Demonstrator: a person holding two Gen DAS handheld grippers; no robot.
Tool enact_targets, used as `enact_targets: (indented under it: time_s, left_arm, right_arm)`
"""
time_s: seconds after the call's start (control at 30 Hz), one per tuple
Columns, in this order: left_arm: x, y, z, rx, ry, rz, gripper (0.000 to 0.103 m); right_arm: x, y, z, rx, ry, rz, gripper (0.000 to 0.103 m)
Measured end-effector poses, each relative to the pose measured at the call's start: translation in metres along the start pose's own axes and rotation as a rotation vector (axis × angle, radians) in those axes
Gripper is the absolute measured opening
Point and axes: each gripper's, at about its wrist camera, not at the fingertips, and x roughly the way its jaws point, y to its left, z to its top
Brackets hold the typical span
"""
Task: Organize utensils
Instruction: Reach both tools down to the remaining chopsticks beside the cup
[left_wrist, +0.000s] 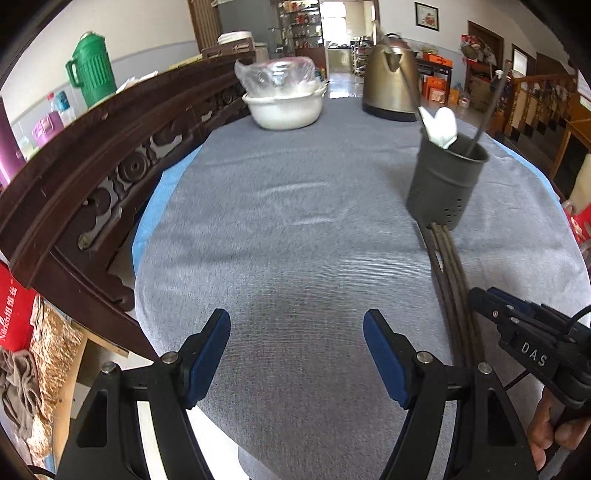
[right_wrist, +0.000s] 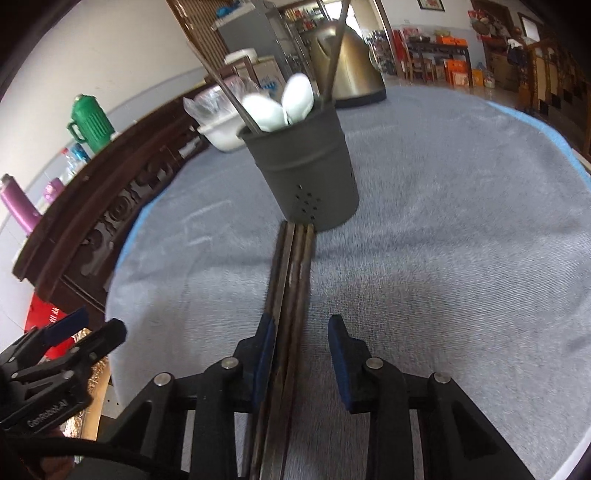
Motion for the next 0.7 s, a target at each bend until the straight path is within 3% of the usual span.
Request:
enact_targets:
  time_s: [0.4, 0.6, 0.7]
  left_arm:
    - [0.019, -0.025, 0.016, 0.017, 0.034, -0.090, 0.075]
    - [0.034, -0.050, 0.023, 0.047, 0.081, -0.130, 0.075]
    - [0.035, -0.060, 0.022, 0.044, 0.100, -0.166, 0.075]
  right_arm:
    - [0.005, 0.000, -0.003, -0.069, 0.014, -0.107, 0.023]
    - [-0.002, -0.016, -0.001, -0.047, 0.024, -0.103, 0.023]
    - [-0.006, -0.028, 0.000, -0.024, 0.045, -0.038, 0.023]
